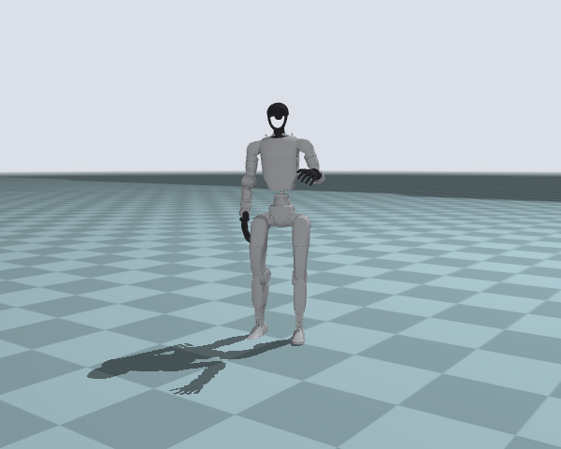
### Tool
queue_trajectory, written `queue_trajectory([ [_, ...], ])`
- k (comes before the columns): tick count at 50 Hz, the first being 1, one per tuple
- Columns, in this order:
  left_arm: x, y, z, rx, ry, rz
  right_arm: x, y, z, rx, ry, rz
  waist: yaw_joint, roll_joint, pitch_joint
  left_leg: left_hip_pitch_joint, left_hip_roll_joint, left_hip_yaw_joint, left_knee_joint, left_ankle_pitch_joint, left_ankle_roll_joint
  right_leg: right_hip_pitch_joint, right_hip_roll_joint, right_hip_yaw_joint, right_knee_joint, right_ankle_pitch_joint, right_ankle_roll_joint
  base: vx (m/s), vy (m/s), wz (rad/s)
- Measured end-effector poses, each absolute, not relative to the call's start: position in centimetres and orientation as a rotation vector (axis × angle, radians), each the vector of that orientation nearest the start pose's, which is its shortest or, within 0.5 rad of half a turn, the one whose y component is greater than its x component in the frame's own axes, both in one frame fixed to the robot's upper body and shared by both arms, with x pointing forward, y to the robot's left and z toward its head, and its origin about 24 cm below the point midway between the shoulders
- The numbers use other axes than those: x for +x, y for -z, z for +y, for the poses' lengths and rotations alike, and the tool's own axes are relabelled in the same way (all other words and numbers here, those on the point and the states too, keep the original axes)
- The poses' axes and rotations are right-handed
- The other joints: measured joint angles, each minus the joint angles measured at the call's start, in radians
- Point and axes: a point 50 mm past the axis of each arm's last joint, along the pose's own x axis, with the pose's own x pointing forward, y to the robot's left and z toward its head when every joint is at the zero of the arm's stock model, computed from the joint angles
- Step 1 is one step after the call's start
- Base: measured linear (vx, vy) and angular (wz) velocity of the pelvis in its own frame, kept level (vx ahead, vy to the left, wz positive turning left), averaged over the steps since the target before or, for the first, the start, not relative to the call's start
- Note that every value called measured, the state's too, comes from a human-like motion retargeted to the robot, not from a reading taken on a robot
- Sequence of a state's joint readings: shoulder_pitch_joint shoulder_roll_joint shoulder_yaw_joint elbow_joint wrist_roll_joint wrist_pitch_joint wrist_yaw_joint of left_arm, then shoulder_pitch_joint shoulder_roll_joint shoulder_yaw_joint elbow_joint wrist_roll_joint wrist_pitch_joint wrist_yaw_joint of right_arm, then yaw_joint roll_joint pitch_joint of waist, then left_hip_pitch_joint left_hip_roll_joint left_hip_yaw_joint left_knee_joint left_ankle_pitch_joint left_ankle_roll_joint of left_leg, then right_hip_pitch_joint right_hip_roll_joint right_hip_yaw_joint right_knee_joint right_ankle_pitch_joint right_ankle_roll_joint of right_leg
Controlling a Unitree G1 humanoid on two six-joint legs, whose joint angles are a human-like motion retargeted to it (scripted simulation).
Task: In place motions
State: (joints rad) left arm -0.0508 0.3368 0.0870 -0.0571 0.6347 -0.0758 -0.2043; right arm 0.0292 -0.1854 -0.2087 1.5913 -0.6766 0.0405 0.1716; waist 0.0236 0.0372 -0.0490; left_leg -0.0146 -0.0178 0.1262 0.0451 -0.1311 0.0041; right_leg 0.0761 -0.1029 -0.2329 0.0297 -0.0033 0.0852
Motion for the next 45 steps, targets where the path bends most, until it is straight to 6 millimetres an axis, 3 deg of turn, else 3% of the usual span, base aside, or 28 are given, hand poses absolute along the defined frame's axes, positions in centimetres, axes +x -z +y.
queue_trajectory([
  [2,26.2,-7.2,21.7,0.938,0.178,0.081,-1.4,17.4,-21.9,-0.372,-0.365,1.703,-0.001,-0.008,0.001,-0.005,-0.007,-0.014,0.0,0.005,0.0,0.004,-0.004,-0.015,-0.003,0.0,-0.001,-0.04,0.0,0.4],
  [3,26.1,-7.6,21.4,0.927,0.18,0.024,-1.5,17.4,-21.9,-0.376,-0.37,1.702,0.001,-0.012,0.001,-0.008,-0.011,-0.019,0.0,0.007,0.0,0.005,-0.004,-0.023,-0.005,0.0,-0.002,-0.02,0.02,0.35],
  [5,25.7,-9.7,21.7,0.937,0.074,-0.202,-1.4,17.4,-22.1,-0.382,-0.371,1.702,0.002,-0.016,0.002,-0.012,-0.016,-0.03,0.001,0.01,0.0,0.006,-0.007,-0.034,-0.006,0.0,-0.003,0.0,0.03,0.3],
  [9,23.2,-14.4,22.4,0.906,-0.459,-0.814,-1.2,17.3,-22.3,-0.384,-0.353,1.702,0.002,-0.019,-0.002,-0.021,-0.023,-0.043,0.003,0.014,0.002,0.005,-0.012,-0.047,-0.008,0.001,-0.002,0.0,0.02,0.11],
  [11,21.5,-15.9,22.6,0.871,-0.665,-1.111,-1.2,17.3,-22.3,-0.377,-0.341,1.703,0.004,-0.021,-0.004,-0.023,-0.027,-0.047,0.004,0.015,0.002,0.005,-0.015,-0.051,-0.008,0.001,-0.001,0.0,0.0,0.0],
  [14,20.2,-16.9,23.3,0.812,-0.851,-1.303,-1.3,17.3,-22.3,-0.362,-0.326,1.703,0.009,-0.025,-0.01,-0.027,-0.033,-0.055,0.004,0.017,0.003,0.005,-0.02,-0.059,-0.008,0.001,-0.001,0.0,0.0,0.0],
  [22,21.0,-17.4,26.0,0.709,-1.034,-1.163,-1.1,17.4,-22.0,-0.373,-0.348,1.69,0.005,-0.03,-0.024,-0.033,-0.045,-0.07,0.007,0.019,0.007,0.005,-0.027,-0.072,-0.008,0.0,0.0,0.0,0.0,0.0],
  [26,23.5,-16.5,28.0,0.562,-0.964,-0.737,-1.0,17.4,-21.9,-0.379,-0.361,1.684,0.002,-0.028,-0.03,-0.035,-0.047,-0.07,0.007,0.019,0.008,0.002,-0.028,-0.071,-0.008,0.001,0.0,0.0,0.0,0.0],
  [30,26.8,-13.1,28.7,0.313,-0.607,-0.21,-1.1,17.4,-21.7,-0.361,-0.366,1.684,-0.002,-0.028,-0.031,-0.033,-0.048,-0.07,0.007,0.019,0.009,0.002,-0.03,-0.072,-0.008,0.002,0.0,0.0,0.0,0.0],
  [32,27.2,-12.6,28.7,0.261,-0.547,-0.154,-1.3,17.4,-21.7,-0.353,-0.37,1.689,-0.005,-0.028,-0.031,-0.032,-0.048,-0.07,0.007,0.02,0.009,0.001,-0.03,-0.071,-0.007,0.003,0.0,0.0,0.0,0.0],
  [35,26.3,-15.1,28.9,0.345,-0.691,-0.379,-1.3,17.4,-21.8,-0.358,-0.371,1.695,-0.007,-0.027,-0.027,-0.03,-0.045,-0.063,0.006,0.018,0.009,-0.001,-0.028,-0.065,-0.006,0.003,0.0,0.01,-0.01,-0.08],
  [39,24.2,-19.1,26.6,0.569,-0.835,-0.861,-1.6,17.3,-22.0,-0.369,-0.356,1.706,-0.009,-0.026,-0.027,-0.028,-0.04,-0.052,0.004,0.016,0.01,-0.006,-0.025,-0.052,-0.004,0.004,0.0,0.01,-0.02,-0.13],
  [42,23.1,-21.0,24.0,0.697,-0.785,-1.158,-1.8,17.3,-22.1,-0.365,-0.353,1.72,-0.023,-0.027,-0.028,-0.027,-0.041,-0.056,0.004,0.016,0.011,-0.007,-0.024,-0.057,-0.005,0.005,-0.001,0.0,0.0,0.0],
  [45,22.7,-21.9,21.4,0.709,-0.675,-1.321,-1.9,17.3,-22.1,-0.36,-0.355,1.726,-0.028,-0.025,-0.031,-0.026,-0.039,-0.049,0.003,0.015,0.012,-0.009,-0.021,-0.049,-0.004,0.005,-0.002,0.0,0.0,0.0],
])
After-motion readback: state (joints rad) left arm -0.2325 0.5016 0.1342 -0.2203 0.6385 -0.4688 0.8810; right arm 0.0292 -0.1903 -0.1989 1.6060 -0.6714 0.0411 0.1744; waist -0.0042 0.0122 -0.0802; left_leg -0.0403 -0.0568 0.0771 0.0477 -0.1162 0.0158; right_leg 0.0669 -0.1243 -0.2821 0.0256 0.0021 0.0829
